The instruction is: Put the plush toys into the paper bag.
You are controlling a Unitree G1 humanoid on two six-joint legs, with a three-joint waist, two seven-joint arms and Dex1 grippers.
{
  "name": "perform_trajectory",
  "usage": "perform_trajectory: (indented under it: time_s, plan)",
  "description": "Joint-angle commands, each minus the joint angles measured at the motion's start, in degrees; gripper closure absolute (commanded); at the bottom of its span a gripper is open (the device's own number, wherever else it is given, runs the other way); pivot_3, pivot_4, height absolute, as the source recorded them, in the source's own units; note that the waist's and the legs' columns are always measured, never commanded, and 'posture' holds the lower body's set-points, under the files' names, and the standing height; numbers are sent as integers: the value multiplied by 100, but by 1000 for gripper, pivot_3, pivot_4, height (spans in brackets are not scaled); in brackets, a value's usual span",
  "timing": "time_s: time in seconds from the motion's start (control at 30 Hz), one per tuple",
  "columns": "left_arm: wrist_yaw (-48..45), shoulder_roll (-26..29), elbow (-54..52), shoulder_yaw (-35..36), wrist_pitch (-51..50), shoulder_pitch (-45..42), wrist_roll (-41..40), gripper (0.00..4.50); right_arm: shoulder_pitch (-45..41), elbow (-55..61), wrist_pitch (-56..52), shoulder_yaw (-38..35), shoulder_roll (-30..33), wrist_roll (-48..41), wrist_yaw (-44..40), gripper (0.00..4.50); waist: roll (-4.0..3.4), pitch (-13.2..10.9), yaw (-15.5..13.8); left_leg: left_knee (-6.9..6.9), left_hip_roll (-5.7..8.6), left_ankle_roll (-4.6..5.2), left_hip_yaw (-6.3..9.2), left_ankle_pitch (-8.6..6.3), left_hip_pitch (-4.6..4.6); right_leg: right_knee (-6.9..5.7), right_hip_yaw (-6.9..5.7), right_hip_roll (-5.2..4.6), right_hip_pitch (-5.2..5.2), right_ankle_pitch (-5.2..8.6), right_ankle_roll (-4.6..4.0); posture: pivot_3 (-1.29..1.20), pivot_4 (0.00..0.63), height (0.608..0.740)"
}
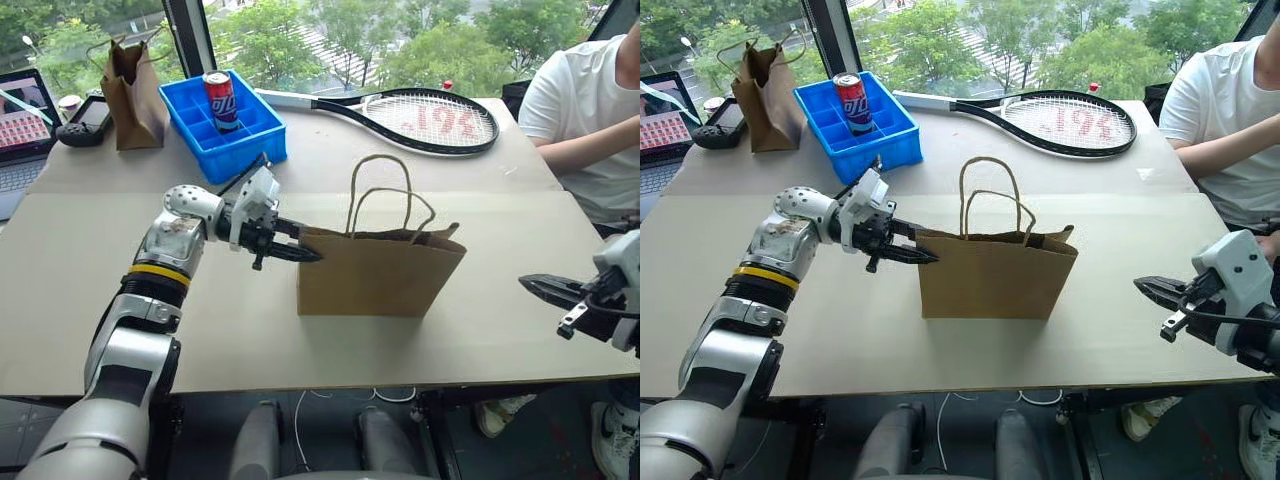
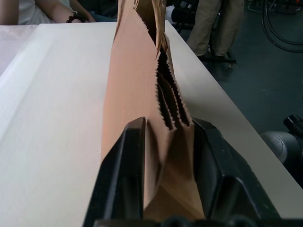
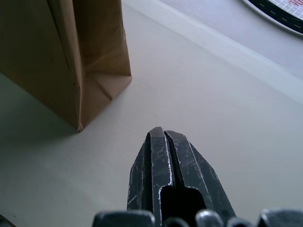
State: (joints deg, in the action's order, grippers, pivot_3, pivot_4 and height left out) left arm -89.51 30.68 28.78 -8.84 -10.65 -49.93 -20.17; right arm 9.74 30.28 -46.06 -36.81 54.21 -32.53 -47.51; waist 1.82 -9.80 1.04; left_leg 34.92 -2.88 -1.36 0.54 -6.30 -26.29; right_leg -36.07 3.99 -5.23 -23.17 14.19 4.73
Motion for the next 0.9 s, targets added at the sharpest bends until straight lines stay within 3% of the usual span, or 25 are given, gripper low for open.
perform_trajectory:
  time_s: [0.03, 0.07, 0.13, 0.3, 0.43, 0.67, 0.9]
  plan:
    - [441, 449, -940, 634, -471, 459, -318, 1088, -117, -312, 444, 69, -18, -11, -283, 3915, -1, 0, 0, 0, 0, 0, 0, 0, 0, -1, 0, 0, -1, -4, 7, 0, 150, 740]
    - [601, 524, -1113, 788, -545, 629, -369, 737, -65, -398, 621, 139, 0, 70, -407, 3763, -1, 0, 7, -3, 0, 0, 0, 0, 0, -1, 0, 0, -2, -7, 10, 0, 150, 740]
    - [913, 679, -1468, 1058, -819, 1027, -476, 48, -70, -548, 972, 209, -124, 95, -546, 3053, -1, 0, -3, -4, -1, 0, 0, 0, 2, 0, 0, -1, 1, -13, 2, 0, 150, 740]
    - [2053, 904, -2480, 1959, -1744, 2195, -877, 0, -56, -847, 1817, 273, -524, 57, -889, 1359, -2, 0, -33, -2, -1, -1, 0, 0, 3, -2, -1, -2, 2, -12, 1, 0, 150, 740]
    - [2998, 841, -3179, 2516, -1930, 3238, -808, 0, 1, -1107, 2271, 219, -874, 76, -882, 117, -2, 0, -29, 0, -2, -3, -1, -1, 7, 0, -2, -4, 4, 1, -19, 0, 150, 740]
    - [4440, 639, -4245, 2737, -2040, 4581, -246, 0, -47, -1568, 2555, 148, -1167, 101, -622, 117, -1, 1, -33, -1, -6, -45, -10, -26, 15, 1, -2, -7, 7, -4, -49, 0, 150, 740]
    - [4629, 681, -4293, 2660, -2120, 4969, -298, 0, -165, -1716, 2471, 182, -1096, 64, -354, 117, -2, 1, -36, -5, -7, -50, -16, -29, 20, 1, -1, -8, 1, -10, -61, 0, 150, 740]
